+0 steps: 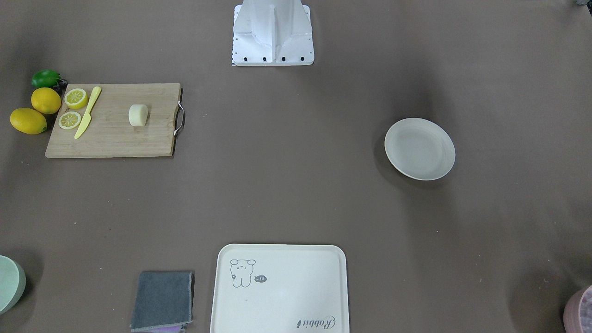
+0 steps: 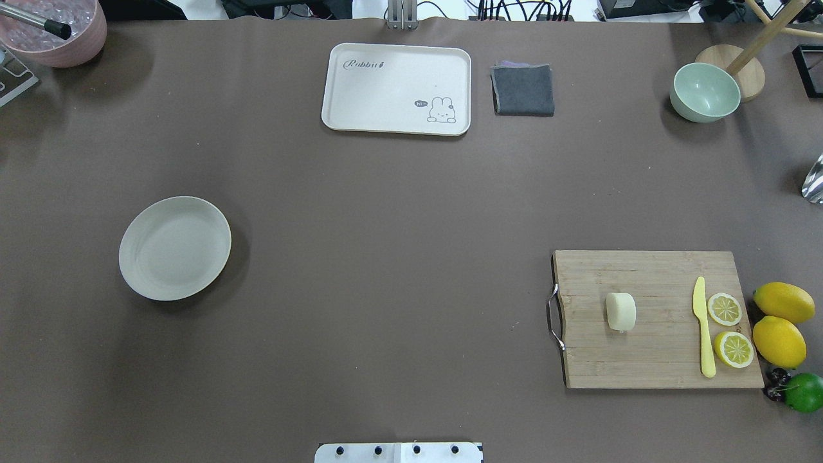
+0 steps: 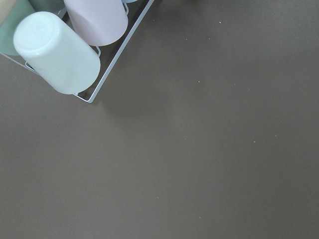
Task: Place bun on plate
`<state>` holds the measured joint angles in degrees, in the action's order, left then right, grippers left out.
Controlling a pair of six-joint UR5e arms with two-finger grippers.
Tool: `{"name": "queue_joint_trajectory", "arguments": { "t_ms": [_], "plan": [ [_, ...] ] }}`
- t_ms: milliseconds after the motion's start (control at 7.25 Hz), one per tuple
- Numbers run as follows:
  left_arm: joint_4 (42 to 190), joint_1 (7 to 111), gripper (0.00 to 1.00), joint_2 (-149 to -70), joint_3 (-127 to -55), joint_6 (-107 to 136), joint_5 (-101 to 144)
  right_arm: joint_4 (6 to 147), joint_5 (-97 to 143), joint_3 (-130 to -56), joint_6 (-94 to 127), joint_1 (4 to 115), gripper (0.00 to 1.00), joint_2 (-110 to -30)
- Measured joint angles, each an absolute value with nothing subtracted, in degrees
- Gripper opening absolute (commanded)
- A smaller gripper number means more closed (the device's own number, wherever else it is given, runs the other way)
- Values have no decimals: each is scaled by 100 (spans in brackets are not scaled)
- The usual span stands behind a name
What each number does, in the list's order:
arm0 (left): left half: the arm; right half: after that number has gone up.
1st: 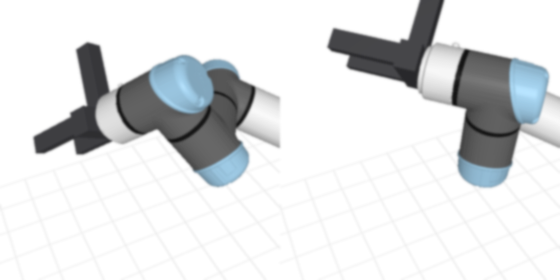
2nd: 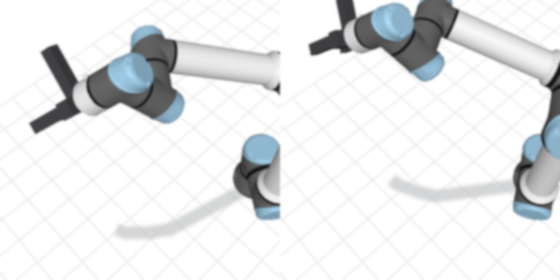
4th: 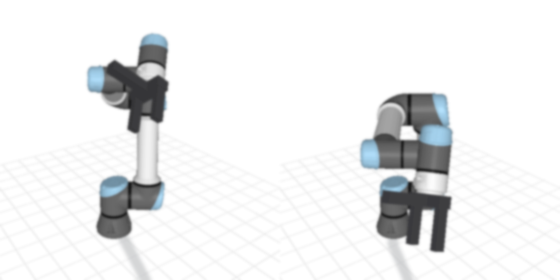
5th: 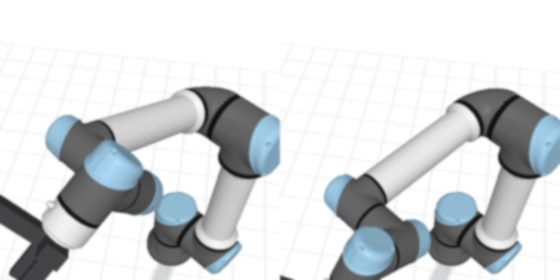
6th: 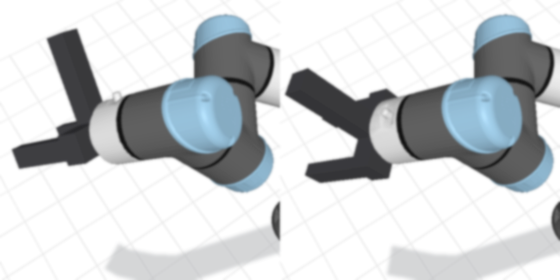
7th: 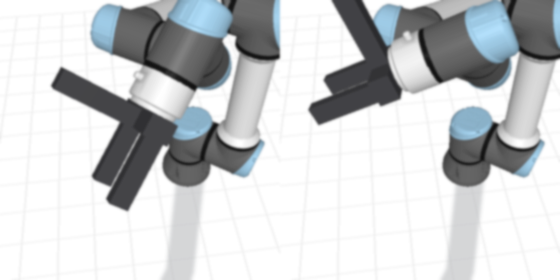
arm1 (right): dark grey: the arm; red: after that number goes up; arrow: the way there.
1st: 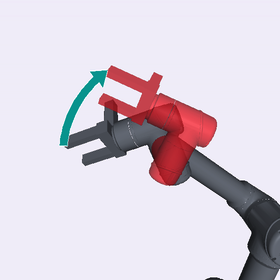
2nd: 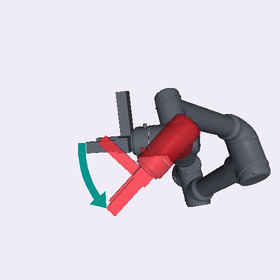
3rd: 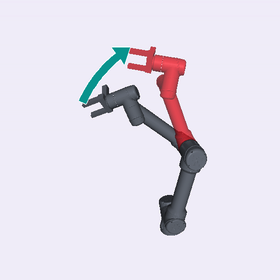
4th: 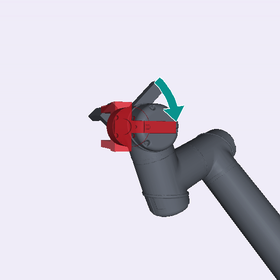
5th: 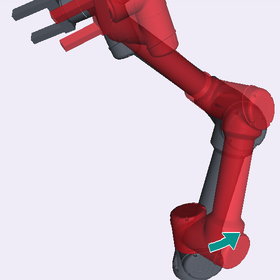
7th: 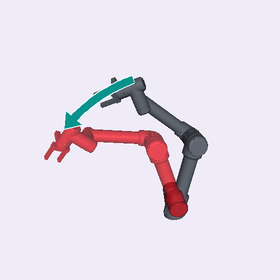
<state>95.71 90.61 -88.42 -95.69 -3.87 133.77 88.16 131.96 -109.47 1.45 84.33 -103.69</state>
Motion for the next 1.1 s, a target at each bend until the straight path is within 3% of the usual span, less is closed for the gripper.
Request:
{"name": "queue_joint_trajectory", "arguments": {
  "t_ms": [1103],
  "plan": [
    [10331,8941,98,-8757,-9642,-367,13375,8822,13457,-10974,174,8442,100,-10431]
  ]
}}
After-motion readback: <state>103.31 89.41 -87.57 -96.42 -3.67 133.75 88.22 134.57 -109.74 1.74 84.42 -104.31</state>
